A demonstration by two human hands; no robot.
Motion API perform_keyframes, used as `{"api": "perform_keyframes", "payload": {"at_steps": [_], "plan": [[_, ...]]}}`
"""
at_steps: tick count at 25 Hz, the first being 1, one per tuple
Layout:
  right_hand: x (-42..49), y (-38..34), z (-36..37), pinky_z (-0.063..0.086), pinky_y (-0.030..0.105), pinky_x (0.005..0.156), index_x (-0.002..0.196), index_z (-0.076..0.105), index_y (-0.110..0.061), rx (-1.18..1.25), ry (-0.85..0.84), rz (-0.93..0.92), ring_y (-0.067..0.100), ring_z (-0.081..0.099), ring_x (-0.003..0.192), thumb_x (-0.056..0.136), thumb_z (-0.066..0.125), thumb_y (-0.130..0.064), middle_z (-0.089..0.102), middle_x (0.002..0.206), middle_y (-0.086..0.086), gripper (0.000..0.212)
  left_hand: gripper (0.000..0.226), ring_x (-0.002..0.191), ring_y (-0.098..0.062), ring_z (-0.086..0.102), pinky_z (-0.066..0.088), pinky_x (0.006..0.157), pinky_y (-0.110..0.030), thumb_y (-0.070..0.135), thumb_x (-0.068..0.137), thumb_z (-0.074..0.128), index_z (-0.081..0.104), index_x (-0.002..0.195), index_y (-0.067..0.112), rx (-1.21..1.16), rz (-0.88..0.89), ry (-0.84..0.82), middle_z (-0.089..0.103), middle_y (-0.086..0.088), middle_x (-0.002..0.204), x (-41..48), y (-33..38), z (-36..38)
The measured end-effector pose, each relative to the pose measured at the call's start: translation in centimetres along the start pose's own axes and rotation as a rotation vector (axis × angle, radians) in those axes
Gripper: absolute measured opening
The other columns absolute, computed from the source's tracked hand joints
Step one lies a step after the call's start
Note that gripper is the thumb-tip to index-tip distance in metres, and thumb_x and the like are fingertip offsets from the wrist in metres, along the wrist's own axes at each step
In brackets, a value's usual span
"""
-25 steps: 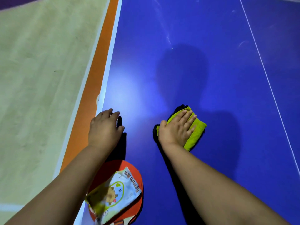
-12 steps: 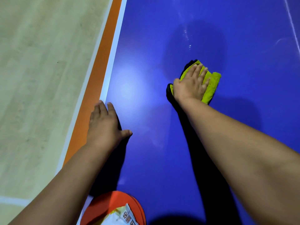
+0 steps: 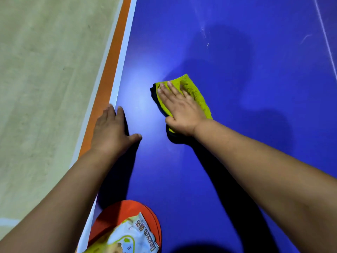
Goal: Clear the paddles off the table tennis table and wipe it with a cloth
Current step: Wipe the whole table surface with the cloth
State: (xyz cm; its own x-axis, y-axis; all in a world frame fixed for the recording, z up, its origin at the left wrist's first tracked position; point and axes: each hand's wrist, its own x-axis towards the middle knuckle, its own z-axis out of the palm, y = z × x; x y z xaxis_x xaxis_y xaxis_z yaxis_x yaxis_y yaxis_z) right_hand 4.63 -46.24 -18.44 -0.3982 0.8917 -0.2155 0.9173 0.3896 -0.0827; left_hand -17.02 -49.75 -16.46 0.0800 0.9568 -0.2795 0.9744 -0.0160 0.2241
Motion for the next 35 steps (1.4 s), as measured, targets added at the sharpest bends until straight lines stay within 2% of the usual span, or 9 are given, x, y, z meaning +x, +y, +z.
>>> {"api": "perform_keyframes", "payload": {"at_steps": [4,6,9,11,16,20,24,30,35], "plan": [[-4.4,-3.9,1.3,-0.003,0.040,0.119,0.153,0.012,-0.012,-0.010,-0.008,-0.065,0.022,-0.002,0.149,0.075,0.036,-0.034,0.004,0.161,0.005,0.084,0.073,0.143,-0.029,0.008,0.014,0.115,-0.042,0.032,0.081,0.065,0.032,0.140,0.003,-0.059,-0.041,0.132,0.009,-0.019,0.155,-2.3,-2.1,-0.4],[-6.5,-6.0,1.8,-0.001,0.041,0.119,0.153,0.014,-0.012,0.017,-0.003,-0.042,0.022,-0.002,0.148,0.075,0.033,-0.033,0.005,0.161,0.005,0.084,0.075,0.143,-0.029,0.008,0.013,0.115,-0.041,0.028,0.081,0.065,0.029,0.142,0.003,-0.023,-0.020,0.104,0.008,-0.018,0.155,-3.7,-2.5,-0.5],[-9.3,-9.5,2.3,0.003,0.043,0.119,0.153,0.011,-0.013,0.067,0.010,0.057,0.023,-0.004,0.148,0.071,0.019,-0.037,0.002,0.161,0.004,0.086,0.083,0.143,-0.029,0.007,0.012,0.115,-0.040,0.024,0.081,0.066,0.018,0.146,0.004,-0.001,0.000,0.082,0.006,-0.017,0.156,-5.9,-3.0,-1.0],[-10.2,-11.9,2.6,0.005,0.047,0.119,0.153,0.005,-0.012,0.106,-0.014,0.163,0.024,-0.010,0.148,0.074,0.019,-0.038,-0.004,0.161,0.004,0.085,0.082,0.144,-0.028,0.006,0.011,0.116,-0.039,0.022,0.082,0.064,0.017,0.147,0.004,-0.002,0.000,0.079,0.006,-0.016,0.156,-7.1,-3.9,-1.4],[-7.8,-15.1,1.7,0.001,0.049,0.117,0.152,-0.004,-0.009,0.173,-0.008,0.538,0.028,-0.016,0.146,0.086,0.038,-0.036,-0.011,0.160,0.008,0.083,0.083,0.144,-0.023,0.003,0.009,0.117,-0.036,0.030,0.084,0.062,0.013,0.148,0.008,-0.024,-0.018,0.030,0.006,-0.012,0.157,-8.6,-6.3,-1.4],[-2.3,-14.5,0.4,0.006,0.052,0.116,0.152,-0.002,-0.005,0.252,0.044,0.791,0.031,-0.015,0.146,0.090,0.041,-0.039,-0.009,0.160,0.011,0.083,0.091,0.144,-0.022,0.004,0.011,0.116,-0.036,0.044,0.083,0.063,0.011,0.149,0.009,-0.030,-0.021,-0.016,0.008,-0.009,0.157,-7.5,-7.1,-1.2],[3.3,-11.8,-0.8,0.009,0.052,0.115,0.151,-0.001,-0.002,0.330,0.107,0.929,0.032,-0.014,0.146,0.091,0.040,-0.039,-0.007,0.160,0.013,0.082,0.095,0.144,-0.022,0.005,0.011,0.116,-0.038,0.050,0.080,0.064,0.013,0.149,0.010,-0.036,-0.040,-0.028,0.012,-0.007,0.156,-5.1,-7.0,-1.0],[10.3,-7.3,-2.2,-0.001,0.048,0.117,0.152,0.002,-0.001,0.289,0.153,0.873,0.031,-0.011,0.147,0.091,0.040,-0.039,-0.003,0.160,0.013,0.081,0.101,0.144,-0.019,-0.003,0.009,0.115,-0.038,0.052,0.075,0.069,0.010,0.149,0.016,-0.053,-0.077,-0.067,0.007,-0.001,0.157,-2.7,-7.1,-0.8],[11.7,-6.4,-2.2,-0.006,0.045,0.118,0.152,0.003,-0.004,0.146,0.118,0.646,0.027,-0.008,0.148,0.092,0.038,-0.036,-0.002,0.161,0.011,0.077,0.101,0.144,-0.019,-0.003,0.009,0.116,-0.038,0.050,0.073,0.071,0.012,0.149,0.018,-0.109,-0.128,-0.049,0.009,0.000,0.157,-2.8,-7.3,-0.5]]}}
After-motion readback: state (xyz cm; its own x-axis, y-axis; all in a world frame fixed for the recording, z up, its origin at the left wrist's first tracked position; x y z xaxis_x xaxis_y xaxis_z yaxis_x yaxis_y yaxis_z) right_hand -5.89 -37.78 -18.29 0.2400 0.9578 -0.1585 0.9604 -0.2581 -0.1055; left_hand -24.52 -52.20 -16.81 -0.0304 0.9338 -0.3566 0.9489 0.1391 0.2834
